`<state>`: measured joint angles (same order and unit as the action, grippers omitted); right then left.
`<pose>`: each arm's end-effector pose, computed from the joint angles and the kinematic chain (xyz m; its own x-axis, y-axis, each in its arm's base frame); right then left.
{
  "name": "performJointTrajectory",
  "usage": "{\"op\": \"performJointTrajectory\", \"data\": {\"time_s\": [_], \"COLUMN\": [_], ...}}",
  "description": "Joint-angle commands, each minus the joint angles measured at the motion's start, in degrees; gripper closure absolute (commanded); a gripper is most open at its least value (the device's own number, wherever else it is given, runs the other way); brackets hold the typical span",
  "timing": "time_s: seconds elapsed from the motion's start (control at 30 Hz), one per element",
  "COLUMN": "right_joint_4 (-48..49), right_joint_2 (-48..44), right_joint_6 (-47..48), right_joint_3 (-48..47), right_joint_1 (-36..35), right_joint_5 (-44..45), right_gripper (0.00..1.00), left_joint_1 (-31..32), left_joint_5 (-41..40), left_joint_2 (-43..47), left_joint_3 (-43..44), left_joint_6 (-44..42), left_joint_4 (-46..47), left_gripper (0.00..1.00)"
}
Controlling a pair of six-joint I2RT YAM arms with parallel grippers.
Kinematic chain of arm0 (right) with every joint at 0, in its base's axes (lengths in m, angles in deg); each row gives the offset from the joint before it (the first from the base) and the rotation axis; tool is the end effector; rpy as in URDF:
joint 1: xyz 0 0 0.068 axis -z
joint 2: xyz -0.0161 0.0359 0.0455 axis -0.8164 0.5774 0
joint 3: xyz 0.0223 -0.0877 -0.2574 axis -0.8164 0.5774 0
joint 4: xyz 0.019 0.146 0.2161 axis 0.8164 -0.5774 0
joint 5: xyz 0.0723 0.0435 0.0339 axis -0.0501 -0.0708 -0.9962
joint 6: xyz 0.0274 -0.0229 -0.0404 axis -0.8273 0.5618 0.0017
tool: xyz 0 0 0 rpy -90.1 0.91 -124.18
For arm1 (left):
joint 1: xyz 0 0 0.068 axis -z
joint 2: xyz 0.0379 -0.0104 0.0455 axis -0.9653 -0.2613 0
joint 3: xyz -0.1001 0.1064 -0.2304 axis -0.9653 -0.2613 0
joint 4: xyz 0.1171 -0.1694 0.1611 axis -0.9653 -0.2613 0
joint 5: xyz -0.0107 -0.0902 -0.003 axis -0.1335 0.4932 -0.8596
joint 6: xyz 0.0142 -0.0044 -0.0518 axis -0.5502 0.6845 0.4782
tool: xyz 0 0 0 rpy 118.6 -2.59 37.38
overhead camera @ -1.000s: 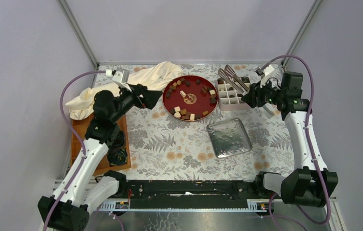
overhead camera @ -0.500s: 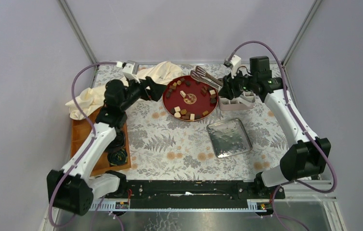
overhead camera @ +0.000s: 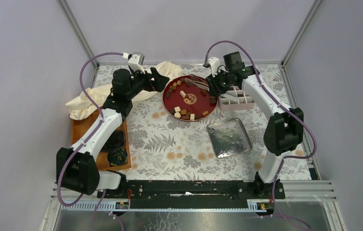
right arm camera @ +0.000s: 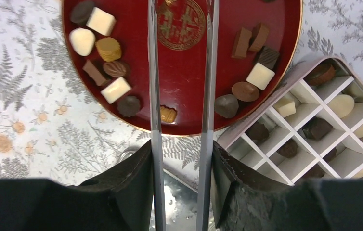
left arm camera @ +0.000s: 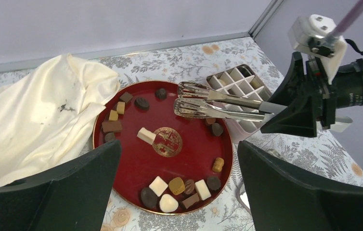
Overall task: Pack the chocolate
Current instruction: Pick up the fake chocolate from the plate.
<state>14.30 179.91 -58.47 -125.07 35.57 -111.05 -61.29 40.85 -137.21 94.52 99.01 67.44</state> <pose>0.3781 0.1455 0.3126 -0.3680 -0.5522 -0.7481 -0.7907 0.6092 -0.0608 0.3050 -0.0863 0.3457 -0.2666 -0.2321 -0.9354 0.4964 0.7989 -0.3397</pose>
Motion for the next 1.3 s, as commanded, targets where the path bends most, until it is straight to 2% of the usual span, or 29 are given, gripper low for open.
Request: {"op": "performJointTrajectory", "data": {"time_s": [0.0, 0.23, 0.57, 0.8, 1.27], "right_joint_4": [-1.68, -4.41, -6.42, -6.0, -4.54], "right_joint_2": [5.16, 15.51, 23.91, 24.55, 22.46], "right_joint_6": [-0.66, -1.07, -1.48, -1.48, -2.24], "right_joint_3": [-7.19, -17.41, -24.24, -24.52, -23.34], "right_joint_1": [-1.06, -1.36, -4.08, -4.57, -4.57], "right_joint_5": [4.33, 8.67, 10.85, 13.85, 13.87], "right_gripper": [0.53, 0.53, 0.52, 0.52, 0.52], "left_joint_1": [-1.7, -7.15, -8.31, -8.38, -8.38], "left_joint_5": [-0.72, 5.66, 7.99, 8.65, 9.04], "left_joint_2": [-0.15, -3.41, -4.22, -5.28, -6.04], "left_joint_3": [-1.28, -1.9, -2.53, -2.7, -2.54], "left_joint_6": [1.38, 11.46, 15.35, 17.45, 18.3], "left_joint_4": [4.17, 8.13, 10.26, 10.81, 10.75], "left_gripper": [0.01, 0.01, 0.01, 0.01, 0.01]}}
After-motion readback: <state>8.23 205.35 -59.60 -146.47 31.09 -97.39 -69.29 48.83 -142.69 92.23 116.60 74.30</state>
